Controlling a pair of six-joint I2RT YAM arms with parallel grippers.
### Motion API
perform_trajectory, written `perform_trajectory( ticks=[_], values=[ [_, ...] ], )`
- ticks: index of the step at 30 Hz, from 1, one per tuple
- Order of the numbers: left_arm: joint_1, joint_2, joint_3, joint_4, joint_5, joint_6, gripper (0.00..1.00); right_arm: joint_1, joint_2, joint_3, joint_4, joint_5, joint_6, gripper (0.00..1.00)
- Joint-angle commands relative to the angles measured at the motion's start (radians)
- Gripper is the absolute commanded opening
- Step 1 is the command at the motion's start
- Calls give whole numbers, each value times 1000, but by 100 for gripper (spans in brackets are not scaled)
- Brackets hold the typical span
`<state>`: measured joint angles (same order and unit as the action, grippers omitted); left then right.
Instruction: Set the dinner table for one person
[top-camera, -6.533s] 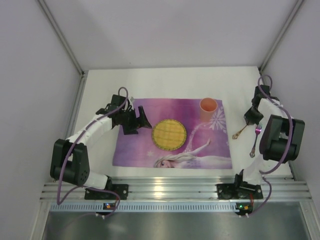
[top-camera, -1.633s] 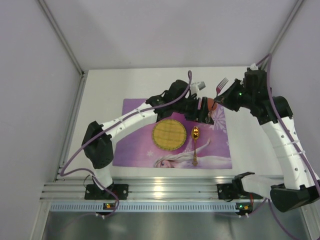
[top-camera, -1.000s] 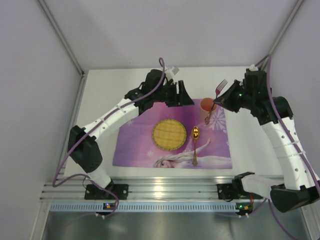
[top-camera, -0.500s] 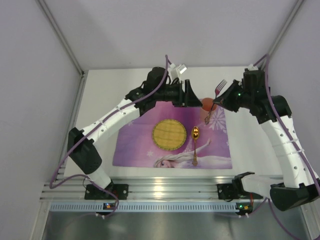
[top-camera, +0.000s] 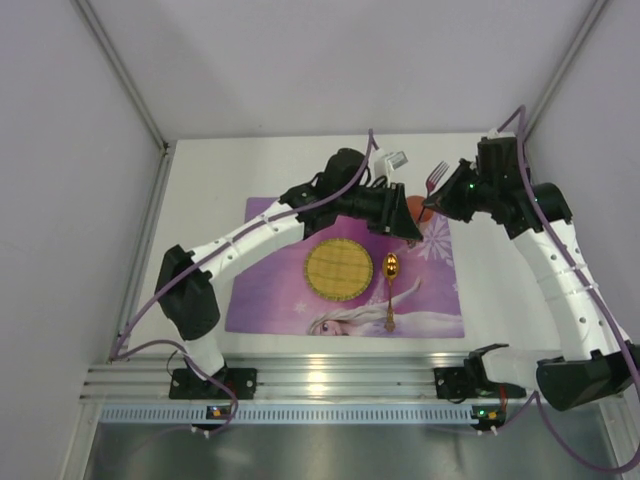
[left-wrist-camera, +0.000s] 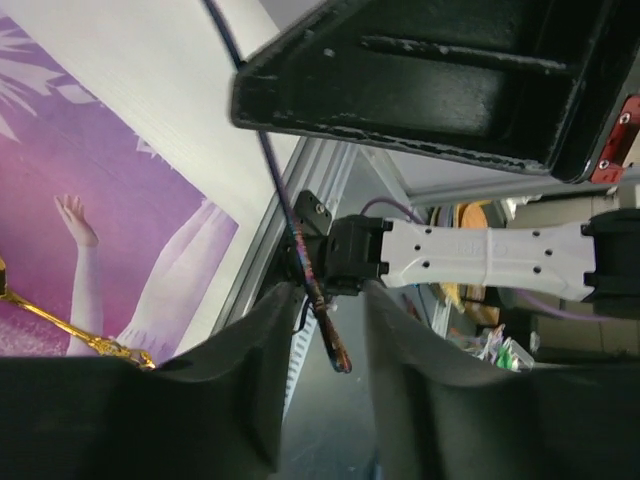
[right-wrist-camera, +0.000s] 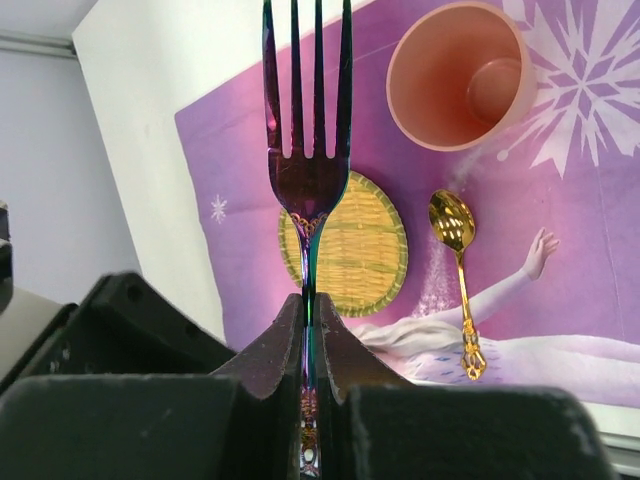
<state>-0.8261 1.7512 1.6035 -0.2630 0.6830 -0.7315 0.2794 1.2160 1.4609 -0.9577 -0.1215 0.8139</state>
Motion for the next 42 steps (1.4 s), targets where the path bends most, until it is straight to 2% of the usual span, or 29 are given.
perform_trajectory(
  ticks=[1, 2, 3, 4, 8, 9, 10, 11, 12, 13, 17, 22, 26, 30, 36, 42],
  values=[
    [-39, 33, 78, 27, 29, 14, 35, 7, 0, 46, 37, 2, -6, 0],
    [-53, 40, 85, 25, 27, 15, 27, 7, 4, 46, 37, 0, -4, 0],
    [-56, 54, 87, 25, 24, 9, 11, 7, 2, 46, 42, 0, -4, 0],
    [-57, 56, 87, 28, 20, 3, 0, 7, 4, 46, 43, -3, -4, 0],
    [-48, 56, 79, 5, 7, 14, 0, 7, 4, 49, 66, -21, -5, 0],
    [-42, 48, 76, -14, 7, 26, 0, 7, 4, 50, 76, -42, -9, 4],
    [-25, 39, 55, -19, 4, 30, 0, 7, 1, 53, 86, -55, -13, 32],
    [-13, 9, 33, -19, 1, 32, 0, 9, 4, 56, 100, -66, -19, 51],
    [1, -14, -18, -10, 0, 32, 0, 9, 4, 67, 100, -73, -27, 81],
    [34, -59, -49, -2, -2, 30, 0, 7, 5, 72, 102, -78, -39, 99],
    [145, -192, -201, -25, 1, 49, 0, 7, -6, 84, 100, -84, -68, 100],
    [336, -350, -390, -186, -42, 181, 0, 1, -24, 44, 103, -89, -79, 100],
    [442, -397, -513, -240, -66, 273, 0, -2, -29, 16, 112, -105, -81, 100],
    [513, -381, -621, -263, -73, 339, 0, -3, -36, -13, 120, -116, -79, 100],
    [604, -345, -754, -196, -80, 353, 0, -6, -56, -46, 120, -122, -84, 100],
    [625, -207, -680, -257, -123, 366, 0, -16, -98, -100, 119, -122, -82, 100]
  ],
)
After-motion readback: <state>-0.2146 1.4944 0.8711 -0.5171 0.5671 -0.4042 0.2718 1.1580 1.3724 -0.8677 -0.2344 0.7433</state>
